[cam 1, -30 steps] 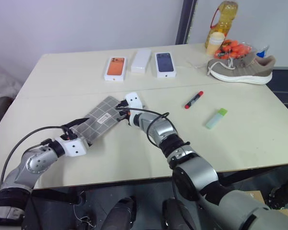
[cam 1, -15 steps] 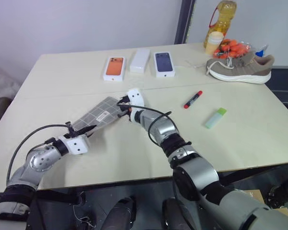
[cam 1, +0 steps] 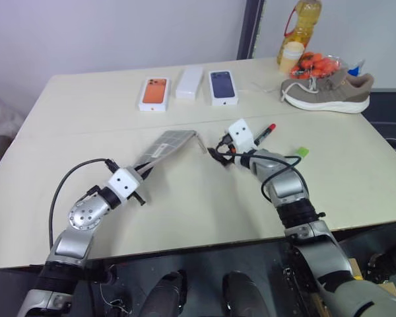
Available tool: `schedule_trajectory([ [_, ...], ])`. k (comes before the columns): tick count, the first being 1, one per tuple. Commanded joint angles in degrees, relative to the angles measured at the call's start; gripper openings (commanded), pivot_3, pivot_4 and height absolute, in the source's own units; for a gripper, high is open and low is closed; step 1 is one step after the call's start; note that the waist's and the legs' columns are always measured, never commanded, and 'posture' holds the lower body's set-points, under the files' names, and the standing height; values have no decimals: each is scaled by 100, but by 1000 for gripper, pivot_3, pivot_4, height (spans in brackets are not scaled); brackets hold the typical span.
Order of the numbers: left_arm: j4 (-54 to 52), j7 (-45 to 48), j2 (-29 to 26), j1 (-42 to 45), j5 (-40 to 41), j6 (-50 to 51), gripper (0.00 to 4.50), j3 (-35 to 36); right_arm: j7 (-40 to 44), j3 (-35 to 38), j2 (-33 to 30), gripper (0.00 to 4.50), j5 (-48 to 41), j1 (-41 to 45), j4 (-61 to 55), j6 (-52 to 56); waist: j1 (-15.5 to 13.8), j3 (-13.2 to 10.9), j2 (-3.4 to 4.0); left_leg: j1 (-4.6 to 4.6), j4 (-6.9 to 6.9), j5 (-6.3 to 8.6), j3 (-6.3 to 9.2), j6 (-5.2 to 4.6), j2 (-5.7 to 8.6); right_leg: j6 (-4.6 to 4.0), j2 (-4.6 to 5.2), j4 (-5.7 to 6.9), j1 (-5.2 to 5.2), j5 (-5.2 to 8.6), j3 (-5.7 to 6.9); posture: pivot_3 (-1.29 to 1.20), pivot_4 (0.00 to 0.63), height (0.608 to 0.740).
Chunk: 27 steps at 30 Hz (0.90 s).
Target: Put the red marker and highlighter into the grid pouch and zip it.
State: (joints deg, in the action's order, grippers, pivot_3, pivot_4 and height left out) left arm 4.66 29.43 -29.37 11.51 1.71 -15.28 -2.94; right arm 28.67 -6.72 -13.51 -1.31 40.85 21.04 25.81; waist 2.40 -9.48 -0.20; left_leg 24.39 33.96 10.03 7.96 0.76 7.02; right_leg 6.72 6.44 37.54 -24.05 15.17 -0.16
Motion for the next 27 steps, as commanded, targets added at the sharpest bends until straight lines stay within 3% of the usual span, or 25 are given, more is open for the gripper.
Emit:
schedule_trajectory([
  [1,-258,41,91,151,-31,20,0,-49,44,-57,118,4390,-81,94,-440,21,8,0,0,0,0,0,0,0,0,0,0,0,0,0,0,0,150,740],
  [8,-308,155,209,248,-55,79,0,-130,-224,25,353,4390,-33,224,-191,-91,-6,0,0,0,3,0,0,1,0,0,0,-1,3,0,0,0,150,740],
  [9,-325,159,221,245,-63,86,0,-130,-270,40,360,4156,-21,247,-155,-89,-8,0,0,0,3,0,0,1,1,0,0,-1,3,0,0,0,150,740],
  [11,-351,174,242,237,-75,94,0,-121,-419,126,371,3608,-10,310,-27,-107,-17,0,0,0,4,0,0,1,1,0,1,-1,4,0,0,0,150,740],
  [18,-418,228,278,144,-124,96,0,-134,-503,85,316,257,50,311,34,-260,-3,0,0,0,4,0,0,1,1,0,0,-1,3,0,0,0,150,740],
  [27,-379,176,414,214,-253,221,0,-273,100,-541,259,107,153,11,-859,-132,-6,0,0,0,5,0,0,1,1,0,0,-1,3,0,0,0,150,740],
])
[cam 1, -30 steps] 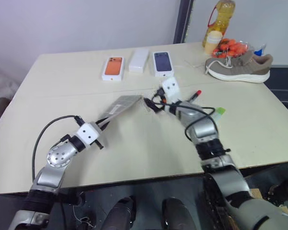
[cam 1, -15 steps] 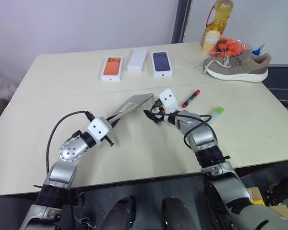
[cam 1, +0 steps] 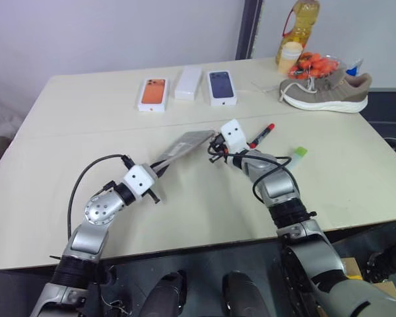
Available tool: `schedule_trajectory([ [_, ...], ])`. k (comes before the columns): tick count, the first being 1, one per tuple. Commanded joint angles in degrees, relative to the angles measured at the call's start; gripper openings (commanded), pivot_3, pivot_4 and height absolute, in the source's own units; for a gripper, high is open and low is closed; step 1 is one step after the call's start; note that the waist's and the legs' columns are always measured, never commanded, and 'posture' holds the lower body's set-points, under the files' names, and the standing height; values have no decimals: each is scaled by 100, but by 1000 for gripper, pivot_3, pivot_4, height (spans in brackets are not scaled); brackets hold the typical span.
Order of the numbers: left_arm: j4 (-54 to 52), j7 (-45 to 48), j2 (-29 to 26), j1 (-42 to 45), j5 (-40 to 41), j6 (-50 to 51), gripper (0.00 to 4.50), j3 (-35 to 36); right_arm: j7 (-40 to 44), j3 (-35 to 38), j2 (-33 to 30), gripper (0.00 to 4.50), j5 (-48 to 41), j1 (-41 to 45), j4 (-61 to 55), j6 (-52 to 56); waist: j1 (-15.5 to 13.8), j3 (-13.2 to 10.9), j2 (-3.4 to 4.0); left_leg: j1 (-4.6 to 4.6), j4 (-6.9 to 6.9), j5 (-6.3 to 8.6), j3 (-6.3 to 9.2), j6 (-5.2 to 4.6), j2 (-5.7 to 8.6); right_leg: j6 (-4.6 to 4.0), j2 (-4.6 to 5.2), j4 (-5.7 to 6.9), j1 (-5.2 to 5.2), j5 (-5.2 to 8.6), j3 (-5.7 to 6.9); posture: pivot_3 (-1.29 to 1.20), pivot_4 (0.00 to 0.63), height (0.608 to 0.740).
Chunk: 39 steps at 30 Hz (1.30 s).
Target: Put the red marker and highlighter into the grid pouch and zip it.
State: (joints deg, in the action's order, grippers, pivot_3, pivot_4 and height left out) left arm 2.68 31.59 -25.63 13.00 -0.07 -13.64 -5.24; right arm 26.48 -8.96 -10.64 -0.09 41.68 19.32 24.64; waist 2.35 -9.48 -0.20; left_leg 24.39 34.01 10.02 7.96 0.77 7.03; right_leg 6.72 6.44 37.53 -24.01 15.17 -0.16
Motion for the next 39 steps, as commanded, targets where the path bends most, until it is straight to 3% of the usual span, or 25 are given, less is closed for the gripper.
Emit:
schedule_trajectory([
  [1,-175,-51,56,76,-97,72,0,-61,412,-413,-40,107,35,-117,-836,14,0,0,0,0,0,0,0,0,0,0,0,0,0,0,0,0,150,740],
  [14,-92,-308,422,271,-255,292,0,-139,1732,-1608,-206,107,-166,-526,-2913,498,-14,1,-2,0,4,0,1,0,0,1,1,0,2,0,1,0,150,740],
  [22,47,-442,569,375,-372,289,0,-147,1896,-1526,-358,107,-299,-545,-3168,785,-47,2,-5,0,13,0,5,0,1,1,1,0,8,0,5,0,150,740],
  [25,78,-504,589,390,-410,264,0,-123,1913,-1242,-601,939,-379,-545,-3151,1066,-64,2,-5,0,13,0,5,0,1,1,1,0,8,0,6,0,150,740],
  [31,70,-535,491,336,-408,257,0,-12,967,-161,-1153,4058,-177,-637,-2722,1548,-173,1,-7,0,17,1,3,1,3,1,3,-2,13,0,6,0,150,740],
  [37,-2,-475,714,277,29,802,0,102,-695,1185,-865,4058,-83,-301,-1633,1883,-164,1,-7,0,16,0,3,0,3,1,4,-2,13,0,5,0,150,740],
  [39,-19,-453,788,284,87,914,0,60,-1241,1600,-681,4295,-140,-104,-1206,1953,-145,1,-7,-1,16,0,1,0,2,1,3,-2,14,-1,4,0,150,740],
])
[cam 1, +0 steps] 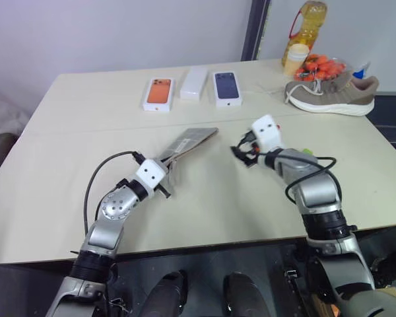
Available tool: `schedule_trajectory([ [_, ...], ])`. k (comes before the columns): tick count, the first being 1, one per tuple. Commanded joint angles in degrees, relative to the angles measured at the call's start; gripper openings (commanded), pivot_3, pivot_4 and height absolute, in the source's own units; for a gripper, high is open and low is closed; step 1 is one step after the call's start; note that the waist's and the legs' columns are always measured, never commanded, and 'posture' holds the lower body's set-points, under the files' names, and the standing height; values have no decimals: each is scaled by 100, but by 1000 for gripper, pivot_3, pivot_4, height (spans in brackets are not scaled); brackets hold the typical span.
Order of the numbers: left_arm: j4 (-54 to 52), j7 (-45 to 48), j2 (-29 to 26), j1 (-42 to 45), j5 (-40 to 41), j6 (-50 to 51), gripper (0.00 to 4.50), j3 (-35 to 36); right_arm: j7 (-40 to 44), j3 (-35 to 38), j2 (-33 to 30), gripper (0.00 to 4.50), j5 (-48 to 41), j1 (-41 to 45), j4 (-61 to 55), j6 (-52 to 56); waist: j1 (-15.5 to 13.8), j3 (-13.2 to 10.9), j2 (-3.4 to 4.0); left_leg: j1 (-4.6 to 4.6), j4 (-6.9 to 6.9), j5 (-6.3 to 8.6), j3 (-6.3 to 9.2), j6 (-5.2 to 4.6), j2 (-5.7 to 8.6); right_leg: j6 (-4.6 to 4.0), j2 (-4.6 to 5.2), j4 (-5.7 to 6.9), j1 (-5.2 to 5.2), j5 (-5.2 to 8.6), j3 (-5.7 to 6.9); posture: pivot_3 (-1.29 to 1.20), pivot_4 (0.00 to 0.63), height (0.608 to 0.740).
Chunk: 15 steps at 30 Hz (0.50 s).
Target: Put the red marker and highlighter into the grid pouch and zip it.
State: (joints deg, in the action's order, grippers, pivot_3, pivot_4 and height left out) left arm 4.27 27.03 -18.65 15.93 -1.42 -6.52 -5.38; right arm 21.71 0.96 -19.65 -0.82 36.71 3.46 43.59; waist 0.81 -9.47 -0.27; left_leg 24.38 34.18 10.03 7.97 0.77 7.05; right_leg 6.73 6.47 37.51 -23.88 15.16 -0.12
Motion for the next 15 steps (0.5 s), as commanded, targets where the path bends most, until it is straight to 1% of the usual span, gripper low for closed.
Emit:
schedule_trajectory([
  [1,-202,15,112,-9,205,213,0,30,-1038,793,322,4295,-85,516,614,36,6,0,0,0,0,0,0,0,0,0,-1,0,0,0,0,0,150,740],
  [4,-246,31,161,1,181,251,0,-31,-1684,1102,563,4295,-80,849,1170,-46,10,0,0,0,-3,-1,-1,0,-1,-1,-2,1,-1,0,0,0,150,740],
  [6,-237,33,182,17,171,258,0,-52,-2143,1172,683,4295,12,1146,1703,-82,19,0,1,-1,-3,-1,-4,0,-1,-1,-1,1,-2,0,-3,0,150,740],
  [8,-227,36,201,30,164,257,0,-62,-2542,1404,826,4295,-93,1392,2160,-183,18,0,1,-1,-2,-2,-4,1,-1,-1,-2,1,-1,0,-3,0,150,740],
  [14,-284,48,216,0,158,248,0,-62,-3010,1832,1032,4295,-455,1916,3280,-277,17,0,1,0,-2,-2,-5,0,0,-1,-1,0,1,0,-3,0,150,740],
  [15,-310,47,211,-21,166,246,0,-49,-3078,1831,1033,3927,-455,1954,3406,-290,15,0,1,0,-2,-2,-5,0,0,-1,-1,0,1,0,-3,0,150,740],
])
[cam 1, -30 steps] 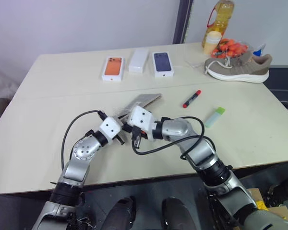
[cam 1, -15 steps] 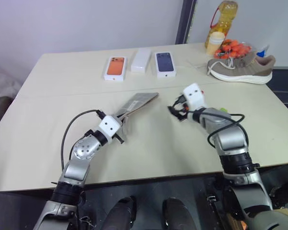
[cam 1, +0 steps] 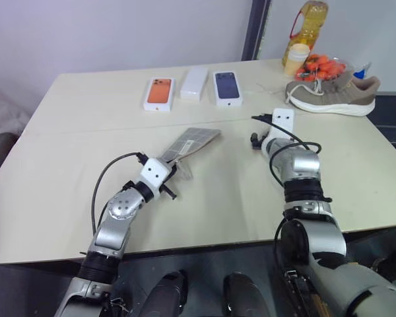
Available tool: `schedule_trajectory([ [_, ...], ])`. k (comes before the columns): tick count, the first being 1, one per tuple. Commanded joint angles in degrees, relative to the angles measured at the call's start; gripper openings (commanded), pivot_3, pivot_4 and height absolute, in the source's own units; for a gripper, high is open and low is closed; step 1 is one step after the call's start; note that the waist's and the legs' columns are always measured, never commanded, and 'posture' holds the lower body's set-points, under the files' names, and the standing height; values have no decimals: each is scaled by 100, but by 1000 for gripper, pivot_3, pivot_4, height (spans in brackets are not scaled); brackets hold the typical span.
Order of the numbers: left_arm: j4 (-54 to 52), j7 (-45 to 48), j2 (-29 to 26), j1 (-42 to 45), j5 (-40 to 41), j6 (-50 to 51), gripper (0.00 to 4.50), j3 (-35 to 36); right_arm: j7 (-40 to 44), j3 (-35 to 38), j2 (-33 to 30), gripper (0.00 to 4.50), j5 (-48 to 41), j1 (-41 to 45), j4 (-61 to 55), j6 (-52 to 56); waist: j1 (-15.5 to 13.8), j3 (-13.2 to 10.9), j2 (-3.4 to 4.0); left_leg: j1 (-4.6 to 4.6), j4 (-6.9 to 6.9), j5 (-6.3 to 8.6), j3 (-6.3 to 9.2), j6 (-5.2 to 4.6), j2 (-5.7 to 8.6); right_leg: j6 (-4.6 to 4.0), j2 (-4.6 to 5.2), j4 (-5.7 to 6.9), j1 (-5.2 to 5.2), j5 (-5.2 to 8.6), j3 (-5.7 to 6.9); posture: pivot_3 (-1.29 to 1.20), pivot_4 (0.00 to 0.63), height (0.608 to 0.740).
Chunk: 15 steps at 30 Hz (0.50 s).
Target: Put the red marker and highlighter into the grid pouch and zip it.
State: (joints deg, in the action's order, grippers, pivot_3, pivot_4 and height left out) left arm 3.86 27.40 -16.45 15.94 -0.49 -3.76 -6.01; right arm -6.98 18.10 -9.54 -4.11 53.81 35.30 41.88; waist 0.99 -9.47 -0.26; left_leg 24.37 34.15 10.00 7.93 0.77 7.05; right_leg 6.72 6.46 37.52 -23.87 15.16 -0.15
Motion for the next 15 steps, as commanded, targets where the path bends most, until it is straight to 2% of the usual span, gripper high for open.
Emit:
schedule_trajectory([
  [1,-284,8,-10,-33,77,-29,0,22,-252,110,15,3736,-129,273,317,-137,1,0,0,0,0,0,1,0,0,0,0,0,0,0,0,0,150,740],
  [8,-330,-8,7,-66,99,-28,0,45,-152,-135,45,419,-167,141,186,-317,16,0,0,0,0,0,1,0,-1,0,-1,0,0,0,0,0,150,740],
  [11,-359,4,20,-75,131,-32,0,55,518,-757,-166,415,56,-266,-537,-657,19,0,1,0,-1,0,0,-1,-1,0,-1,0,-1,0,0,0,150,740],
  [14,-358,42,-1,-23,189,-14,0,103,1489,-1776,-780,415,541,-813,-1447,-1126,4,-1,3,2,0,0,0,-1,1,1,0,-2,-1,1,0,0,150,740],
  [15,-339,59,-15,13,230,-4,0,133,1805,-1918,-970,415,539,-994,-1783,-1247,-14,-1,3,2,0,0,-1,-1,2,1,1,-2,-1,1,0,0,150,740],
])
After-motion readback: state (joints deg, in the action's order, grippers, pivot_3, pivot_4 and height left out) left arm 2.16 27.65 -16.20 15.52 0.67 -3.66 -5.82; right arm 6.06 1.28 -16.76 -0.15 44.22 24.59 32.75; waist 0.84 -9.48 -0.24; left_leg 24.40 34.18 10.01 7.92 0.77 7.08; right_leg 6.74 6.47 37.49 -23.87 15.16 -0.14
